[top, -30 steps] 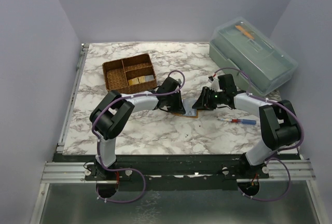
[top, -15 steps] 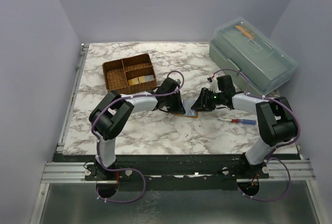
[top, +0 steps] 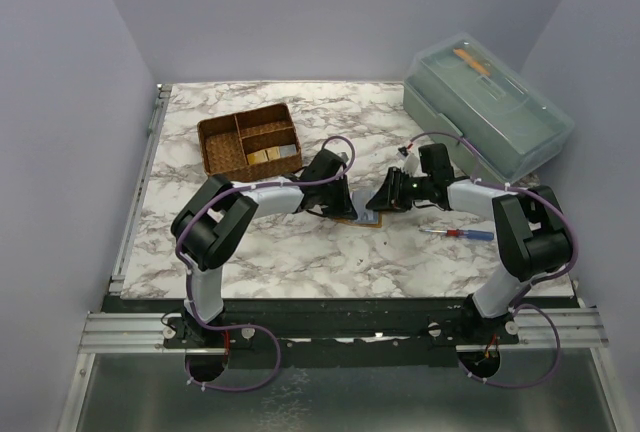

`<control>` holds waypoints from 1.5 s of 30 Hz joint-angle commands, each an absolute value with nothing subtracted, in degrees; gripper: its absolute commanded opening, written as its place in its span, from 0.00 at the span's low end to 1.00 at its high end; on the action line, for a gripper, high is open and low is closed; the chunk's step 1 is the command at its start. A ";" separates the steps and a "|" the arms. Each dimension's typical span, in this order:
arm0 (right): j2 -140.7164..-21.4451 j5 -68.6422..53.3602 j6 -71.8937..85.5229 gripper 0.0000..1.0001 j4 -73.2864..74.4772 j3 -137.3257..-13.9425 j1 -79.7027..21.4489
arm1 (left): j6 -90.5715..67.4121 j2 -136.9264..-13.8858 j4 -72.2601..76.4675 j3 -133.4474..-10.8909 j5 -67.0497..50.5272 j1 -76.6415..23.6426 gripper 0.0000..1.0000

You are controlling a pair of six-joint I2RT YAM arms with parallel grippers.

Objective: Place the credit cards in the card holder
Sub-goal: Insert the credit card into the card holder.

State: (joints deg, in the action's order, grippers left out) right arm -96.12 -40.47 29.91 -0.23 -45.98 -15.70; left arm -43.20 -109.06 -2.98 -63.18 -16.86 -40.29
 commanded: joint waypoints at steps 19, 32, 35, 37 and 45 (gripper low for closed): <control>-104.77 -45.84 38.00 0.44 -7.55 -55.26 -24.60 | -42.55 -76.84 -10.89 -53.91 -20.52 -34.06 0.53; -98.37 -37.02 30.33 0.59 8.45 -59.68 -25.06 | -40.04 -62.91 -18.59 -51.67 -15.46 -32.26 0.69; -97.14 -35.07 30.00 0.60 9.89 -58.17 -25.02 | -40.06 -62.65 -18.63 -51.46 -15.67 -32.17 0.70; -96.52 -35.57 30.19 0.61 9.02 -56.90 -25.05 | -40.22 -62.55 -18.63 -51.42 -16.11 -32.16 0.71; -95.29 -33.90 31.03 0.61 7.12 -53.73 -25.05 | -41.27 -63.48 -18.63 -49.56 -17.60 -32.12 0.81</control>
